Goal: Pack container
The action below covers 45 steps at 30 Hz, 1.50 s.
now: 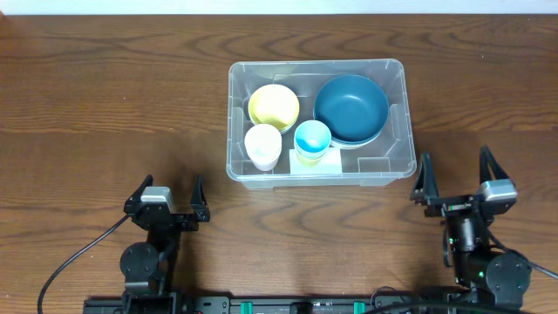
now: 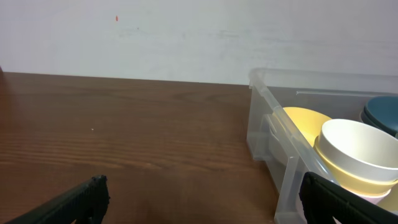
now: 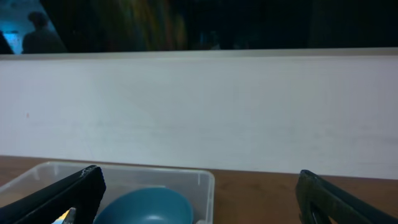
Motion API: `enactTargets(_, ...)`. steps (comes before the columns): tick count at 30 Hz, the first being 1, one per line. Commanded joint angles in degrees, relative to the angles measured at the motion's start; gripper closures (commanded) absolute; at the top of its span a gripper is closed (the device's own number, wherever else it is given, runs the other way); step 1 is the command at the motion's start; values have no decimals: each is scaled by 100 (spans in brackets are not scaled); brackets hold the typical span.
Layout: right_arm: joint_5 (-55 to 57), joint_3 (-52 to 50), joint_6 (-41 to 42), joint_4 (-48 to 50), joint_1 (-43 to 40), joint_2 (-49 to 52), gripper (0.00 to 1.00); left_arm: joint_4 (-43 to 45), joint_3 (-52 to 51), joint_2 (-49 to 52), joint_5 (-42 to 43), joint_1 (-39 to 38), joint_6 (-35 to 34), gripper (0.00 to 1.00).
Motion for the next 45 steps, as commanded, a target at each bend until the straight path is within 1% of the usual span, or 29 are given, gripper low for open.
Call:
enactTargets(1,-127,-243,-116,15,-33,-201,1,-205,-94,-35,66,35,35,2)
enactTargets(13,-153,-1067,-136,-101,-33,-785,1,-205,-94,-35,66,35,35,2)
enactTargets(24,-216,-1388,-138,-739,-33,-1049,1,-205,-94,-35,66,35,35,2)
enactTargets(29,-190,-1384,-170,-1191,-33,-1049,1,-205,-94,-35,66,35,35,2)
enactTargets(33,-190,-1384,-374,-1189,-33,-1049,1,-205,-94,-35,66,35,35,2)
enactTargets(45,-192,-1384,-372,-1185,-33,-1047,1,-205,-94,-35,66,35,35,2)
